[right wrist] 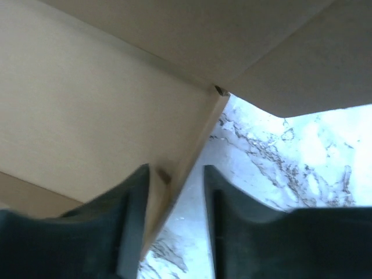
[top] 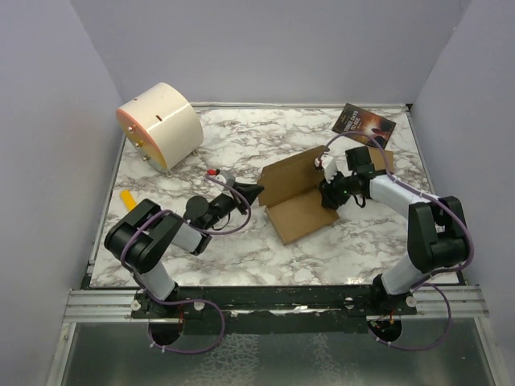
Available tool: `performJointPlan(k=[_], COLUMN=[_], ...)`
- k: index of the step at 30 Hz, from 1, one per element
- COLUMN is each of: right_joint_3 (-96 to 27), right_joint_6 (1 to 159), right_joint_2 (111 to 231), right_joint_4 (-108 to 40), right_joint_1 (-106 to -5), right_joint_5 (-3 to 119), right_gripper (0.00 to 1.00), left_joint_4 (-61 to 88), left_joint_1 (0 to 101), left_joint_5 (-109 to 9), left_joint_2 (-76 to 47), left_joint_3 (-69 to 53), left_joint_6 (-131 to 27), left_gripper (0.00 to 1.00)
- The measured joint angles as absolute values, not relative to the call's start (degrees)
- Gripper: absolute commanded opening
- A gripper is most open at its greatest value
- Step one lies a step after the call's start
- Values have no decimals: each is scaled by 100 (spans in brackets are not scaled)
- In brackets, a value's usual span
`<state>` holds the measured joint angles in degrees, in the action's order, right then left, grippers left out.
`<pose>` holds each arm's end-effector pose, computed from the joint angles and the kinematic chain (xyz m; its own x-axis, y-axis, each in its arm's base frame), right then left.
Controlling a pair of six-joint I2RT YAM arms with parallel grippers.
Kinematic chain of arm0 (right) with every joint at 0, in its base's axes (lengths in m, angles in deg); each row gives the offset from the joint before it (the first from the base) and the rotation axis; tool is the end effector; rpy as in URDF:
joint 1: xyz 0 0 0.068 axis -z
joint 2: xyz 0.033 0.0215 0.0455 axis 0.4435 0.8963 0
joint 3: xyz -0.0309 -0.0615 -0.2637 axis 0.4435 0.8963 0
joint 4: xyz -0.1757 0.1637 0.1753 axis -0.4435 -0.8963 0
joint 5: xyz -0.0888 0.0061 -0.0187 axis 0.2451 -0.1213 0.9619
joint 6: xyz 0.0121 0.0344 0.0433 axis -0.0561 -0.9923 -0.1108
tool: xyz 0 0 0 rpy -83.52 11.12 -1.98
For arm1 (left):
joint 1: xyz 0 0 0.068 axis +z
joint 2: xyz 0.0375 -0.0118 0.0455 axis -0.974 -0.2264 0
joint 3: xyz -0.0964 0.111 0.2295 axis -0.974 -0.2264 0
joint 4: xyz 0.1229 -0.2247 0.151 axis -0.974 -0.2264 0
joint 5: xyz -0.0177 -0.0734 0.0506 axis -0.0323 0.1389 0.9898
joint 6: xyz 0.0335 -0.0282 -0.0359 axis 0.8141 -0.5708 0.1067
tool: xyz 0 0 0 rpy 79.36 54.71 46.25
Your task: Fold the paper box
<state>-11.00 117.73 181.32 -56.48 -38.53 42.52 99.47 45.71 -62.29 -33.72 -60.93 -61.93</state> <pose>0.3227 0.0859 0.1450 -0.5506 -0.6036 -0.5767 -0.7682 0.6367 0.0670 0.2305 -0.1559 0.1433 -0.1084 -0.3377 -0.9350 0.7954 0.5348 -0.2853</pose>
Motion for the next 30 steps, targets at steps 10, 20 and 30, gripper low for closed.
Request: performJointPlan(k=[10,20,30], right_joint_3=[-1151,-1166,-1454], right_joint_6=[11830,11614,10711], right_joint_2=[17157,16180,16390], right_joint_4=[-5887,-5841,-5439], right_joint_1=[-2636,-2280,-2277], right_joint_5=[3221,1299,-265], right_gripper=[68,68,69], left_joint_4=[9947,9813,6963], left_joint_1=[4733,4842,5277], left_joint_5=[-6369,-6251,-5497], left_joint_2=[-4130,-4126,-1802], left_joint_3=[-5457,-5029,-4996], left_joint_6=[-6075,-6259,-6316], left_gripper=[7,51,57])
